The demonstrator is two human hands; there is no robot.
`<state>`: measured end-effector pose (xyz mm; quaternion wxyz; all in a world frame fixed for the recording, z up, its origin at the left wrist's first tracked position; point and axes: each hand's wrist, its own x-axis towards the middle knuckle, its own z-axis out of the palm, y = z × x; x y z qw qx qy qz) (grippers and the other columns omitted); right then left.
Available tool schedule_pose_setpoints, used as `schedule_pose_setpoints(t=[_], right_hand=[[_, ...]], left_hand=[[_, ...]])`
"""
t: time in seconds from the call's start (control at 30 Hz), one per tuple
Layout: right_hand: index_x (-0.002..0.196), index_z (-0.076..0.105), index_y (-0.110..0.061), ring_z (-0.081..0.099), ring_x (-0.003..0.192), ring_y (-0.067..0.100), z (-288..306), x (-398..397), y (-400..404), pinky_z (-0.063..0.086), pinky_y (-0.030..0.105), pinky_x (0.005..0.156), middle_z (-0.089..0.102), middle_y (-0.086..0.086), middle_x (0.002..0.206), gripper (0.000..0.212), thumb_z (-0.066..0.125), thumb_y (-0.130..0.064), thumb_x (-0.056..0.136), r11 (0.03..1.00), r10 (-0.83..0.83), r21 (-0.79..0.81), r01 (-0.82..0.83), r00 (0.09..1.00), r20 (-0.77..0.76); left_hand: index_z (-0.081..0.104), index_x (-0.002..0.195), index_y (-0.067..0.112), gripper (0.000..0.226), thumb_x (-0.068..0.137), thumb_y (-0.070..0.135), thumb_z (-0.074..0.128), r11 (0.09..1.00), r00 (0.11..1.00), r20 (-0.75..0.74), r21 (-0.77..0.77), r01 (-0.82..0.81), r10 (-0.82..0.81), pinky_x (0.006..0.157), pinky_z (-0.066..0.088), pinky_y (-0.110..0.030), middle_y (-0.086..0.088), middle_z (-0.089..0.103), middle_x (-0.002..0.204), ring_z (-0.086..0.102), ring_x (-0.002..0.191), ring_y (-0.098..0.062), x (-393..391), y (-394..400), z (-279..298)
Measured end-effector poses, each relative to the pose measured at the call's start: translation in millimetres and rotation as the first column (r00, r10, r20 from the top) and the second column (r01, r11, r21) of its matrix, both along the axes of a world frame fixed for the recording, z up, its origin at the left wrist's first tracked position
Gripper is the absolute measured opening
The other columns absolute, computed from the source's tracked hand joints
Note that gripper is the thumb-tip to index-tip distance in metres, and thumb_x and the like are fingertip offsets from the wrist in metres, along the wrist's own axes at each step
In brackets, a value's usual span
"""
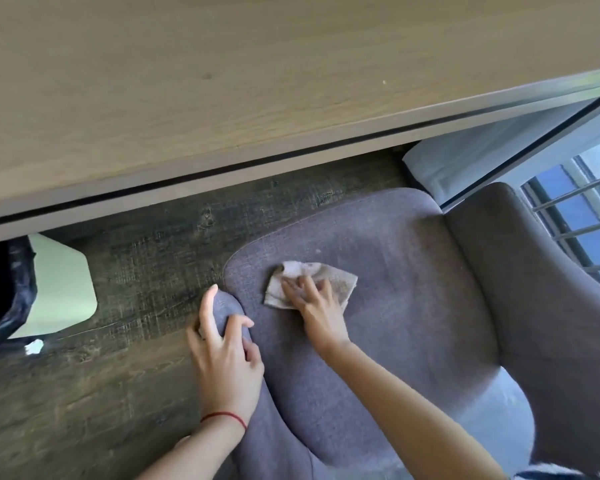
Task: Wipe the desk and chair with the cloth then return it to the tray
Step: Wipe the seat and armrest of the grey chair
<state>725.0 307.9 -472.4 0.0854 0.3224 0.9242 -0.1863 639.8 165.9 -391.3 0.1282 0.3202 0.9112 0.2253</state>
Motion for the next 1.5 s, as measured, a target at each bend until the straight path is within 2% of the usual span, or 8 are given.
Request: schedule_pose_setpoints(t=[0.1,0.3,0.57,0.7,0.83,1.03,1.13,1.5], right_hand=[[0.145,0.029,-0.035,0.035,0.123,0.038,2.3,5.4,47.1,0.047,0.050,0.089,0.033,0.009,0.146,0.064,0.037,0.000,0.093,0.996,0.078,0.030,-0.081,0.995,0.068],[0.137,0.043,-0.029,0.031,0.126,0.042,9.9,-24.9,98.6,0.039,0.054,0.097,0.027,0.015,0.146,0.057,0.032,0.004,0.092,0.737,-0.675,-0.027,0.675,0.738,0.019],[0.144,0.031,-0.040,0.036,0.120,0.036,-4.7,-5.3,18.8,0.041,0.047,0.093,0.032,0.005,0.146,0.056,0.036,-0.012,0.096,0.993,0.108,0.046,-0.109,0.993,0.040],[0.135,0.045,-0.035,0.033,0.122,0.037,5.1,23.9,79.9,0.045,0.054,0.093,0.033,0.010,0.140,0.048,0.038,-0.012,0.094,0.962,-0.273,0.061,0.267,0.952,0.140],[0.142,0.038,-0.024,0.028,0.131,0.033,6.0,15.4,90.0,0.025,0.049,0.111,0.028,0.011,0.147,0.043,0.032,-0.021,0.099,0.644,-0.761,-0.074,0.761,0.648,0.036],[0.142,0.034,-0.039,0.030,0.126,0.040,11.8,7.3,22.7,0.033,0.055,0.105,0.024,0.009,0.150,0.062,0.036,-0.003,0.092,0.975,-0.214,-0.044,0.217,0.975,0.062],[0.144,0.029,-0.038,0.033,0.123,0.041,7.4,40.8,19.6,0.043,0.055,0.093,0.027,0.010,0.146,0.059,0.039,-0.008,0.095,1.000,-0.021,-0.009,0.022,0.992,0.125],[0.142,0.038,-0.024,0.032,0.123,0.040,-7.7,-12.5,43.2,0.028,0.039,0.108,0.031,0.015,0.140,0.048,0.036,-0.009,0.096,0.842,-0.539,-0.008,0.540,0.839,-0.079]], left_hand=[[0.060,0.078,0.016,0.027,0.060,-0.003,0.065,1.000,1.000,-0.007,0.000,0.003,-0.003,0.083,0.046,-0.045,-0.010,0.032,0.150,0.039,0.102,-0.032,0.2,-0.4,-0.3],[0.056,0.080,0.020,0.030,0.061,-0.002,0.065,1.000,1.000,-0.004,0.008,0.003,-0.003,0.071,0.053,-0.046,-0.005,0.026,0.151,0.037,0.101,-0.031,0.5,-1.3,0.1],[0.059,0.079,0.017,0.028,0.059,-0.003,0.065,1.000,1.000,0.000,0.025,-0.001,0.001,0.074,0.050,-0.044,-0.008,0.032,0.150,0.037,0.097,-0.029,1.9,-0.4,2.5],[0.059,0.079,0.017,0.028,0.060,-0.003,0.065,1.000,1.000,-0.023,0.027,0.013,-0.012,0.076,0.049,-0.044,-0.009,0.032,0.149,0.036,0.096,-0.027,0.2,-0.9,-0.6],[0.058,0.079,0.018,0.027,0.061,-0.001,0.064,1.000,1.000,-0.028,0.023,0.004,-0.003,0.075,0.050,-0.044,-0.006,0.030,0.150,0.038,0.098,-0.031,1.0,-2.9,-1.4],[0.059,0.080,0.015,0.025,0.063,-0.003,0.063,1.000,1.000,-0.022,0.010,-0.004,0.005,0.083,0.048,-0.046,-0.008,0.030,0.151,0.041,0.101,-0.035,2.4,-0.2,2.3],[0.059,0.080,0.014,0.024,0.064,-0.003,0.063,1.000,1.000,-0.010,0.010,-0.015,0.015,0.081,0.049,-0.047,-0.007,0.029,0.152,0.041,0.105,-0.038,2.7,-0.2,3.6],[0.059,0.082,0.014,0.024,0.065,-0.004,0.063,1.000,1.000,-0.014,0.019,-0.015,0.015,0.086,0.048,-0.048,-0.007,0.028,0.152,0.041,0.108,-0.038,2.0,-0.4,2.6]])
